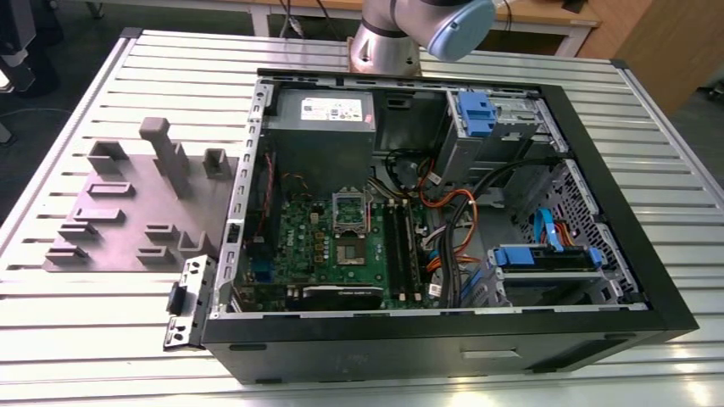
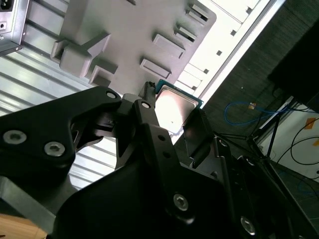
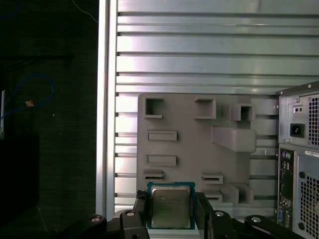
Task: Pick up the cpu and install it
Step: 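Pick up the cpu and move it towards the insertion slot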
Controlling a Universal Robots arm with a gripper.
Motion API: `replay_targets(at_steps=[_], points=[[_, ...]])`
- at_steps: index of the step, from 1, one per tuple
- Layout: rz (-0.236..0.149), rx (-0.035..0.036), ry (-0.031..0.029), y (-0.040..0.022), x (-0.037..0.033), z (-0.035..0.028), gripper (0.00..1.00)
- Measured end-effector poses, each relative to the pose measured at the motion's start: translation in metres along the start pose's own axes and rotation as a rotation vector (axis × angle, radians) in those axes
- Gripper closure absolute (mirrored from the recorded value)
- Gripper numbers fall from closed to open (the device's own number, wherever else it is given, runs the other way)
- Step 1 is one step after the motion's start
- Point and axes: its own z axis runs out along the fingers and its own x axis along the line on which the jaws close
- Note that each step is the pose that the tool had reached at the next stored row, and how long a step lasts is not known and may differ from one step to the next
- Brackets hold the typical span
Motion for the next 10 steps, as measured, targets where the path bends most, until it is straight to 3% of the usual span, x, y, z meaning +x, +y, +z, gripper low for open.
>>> replay_targets(at_steps=[10], points=[[0.0, 0.0, 0.0, -0.0002, 0.0, 0.0, 0.53]])
